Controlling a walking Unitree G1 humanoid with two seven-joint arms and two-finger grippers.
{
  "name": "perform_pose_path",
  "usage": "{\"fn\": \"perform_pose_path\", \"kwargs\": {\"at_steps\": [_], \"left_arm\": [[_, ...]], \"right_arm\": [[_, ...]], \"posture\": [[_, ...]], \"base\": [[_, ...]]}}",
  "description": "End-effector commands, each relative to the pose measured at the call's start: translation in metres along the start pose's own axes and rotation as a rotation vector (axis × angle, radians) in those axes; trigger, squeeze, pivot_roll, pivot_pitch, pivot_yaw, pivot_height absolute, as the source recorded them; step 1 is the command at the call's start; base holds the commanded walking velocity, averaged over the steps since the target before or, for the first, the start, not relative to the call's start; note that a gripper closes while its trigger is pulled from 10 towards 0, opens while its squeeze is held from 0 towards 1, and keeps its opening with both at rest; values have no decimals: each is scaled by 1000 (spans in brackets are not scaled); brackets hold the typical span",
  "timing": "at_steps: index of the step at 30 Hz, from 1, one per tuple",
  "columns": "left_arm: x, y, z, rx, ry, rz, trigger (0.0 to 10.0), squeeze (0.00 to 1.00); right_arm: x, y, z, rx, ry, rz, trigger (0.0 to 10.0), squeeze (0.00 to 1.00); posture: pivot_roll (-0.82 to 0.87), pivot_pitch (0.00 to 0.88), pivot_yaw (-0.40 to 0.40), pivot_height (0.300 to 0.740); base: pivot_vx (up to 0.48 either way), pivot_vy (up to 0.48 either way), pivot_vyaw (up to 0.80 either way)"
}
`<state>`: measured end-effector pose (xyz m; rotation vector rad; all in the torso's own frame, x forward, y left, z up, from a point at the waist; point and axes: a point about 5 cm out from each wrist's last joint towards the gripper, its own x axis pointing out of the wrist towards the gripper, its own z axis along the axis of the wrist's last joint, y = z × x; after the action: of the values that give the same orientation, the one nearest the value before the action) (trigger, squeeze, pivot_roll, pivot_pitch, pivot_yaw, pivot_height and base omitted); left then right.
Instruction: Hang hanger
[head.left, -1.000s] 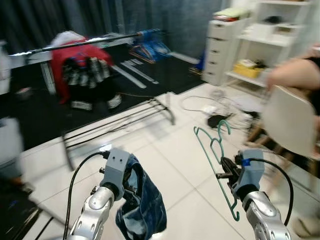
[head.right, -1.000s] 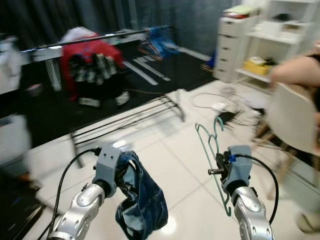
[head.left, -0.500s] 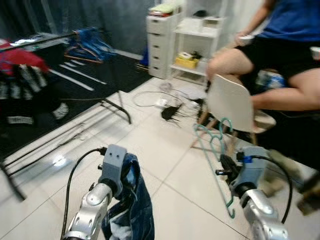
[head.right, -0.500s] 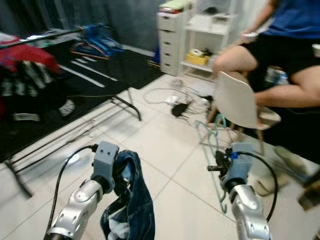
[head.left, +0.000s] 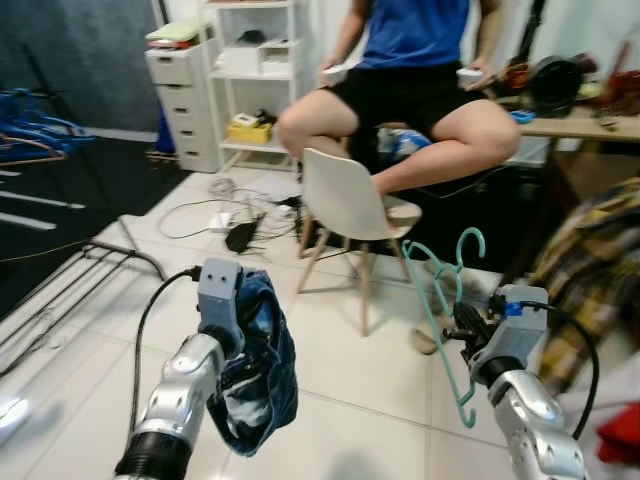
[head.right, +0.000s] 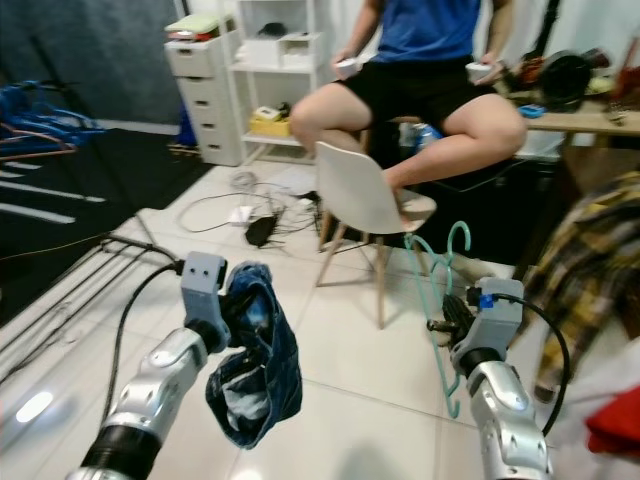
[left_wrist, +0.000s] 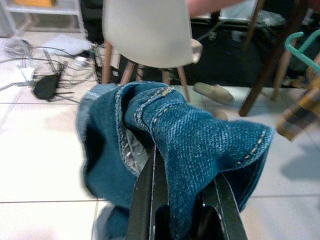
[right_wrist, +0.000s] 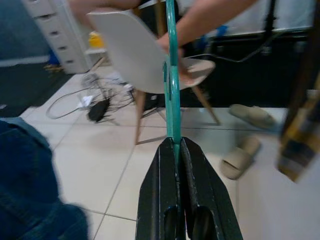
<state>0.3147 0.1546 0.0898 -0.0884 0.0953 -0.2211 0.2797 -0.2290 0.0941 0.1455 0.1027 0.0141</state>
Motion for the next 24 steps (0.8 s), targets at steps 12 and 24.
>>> {"fn": "perform_pose_path", "kwargs": {"at_steps": [12,24], "left_arm": [[-11,7,36,97,-183,45,10000,0],[-17,12,15,198,-69,6,10000,0]], "right_arm": [[-9,-21,8,54,-7,-25,10000,0],[-31,-32,11,68,-15,-69,10000,0]], "posture": [[-78,0,-10,740],[-157,0,47,740]], "base": [[0,0,-800],[0,0,-800]]}}
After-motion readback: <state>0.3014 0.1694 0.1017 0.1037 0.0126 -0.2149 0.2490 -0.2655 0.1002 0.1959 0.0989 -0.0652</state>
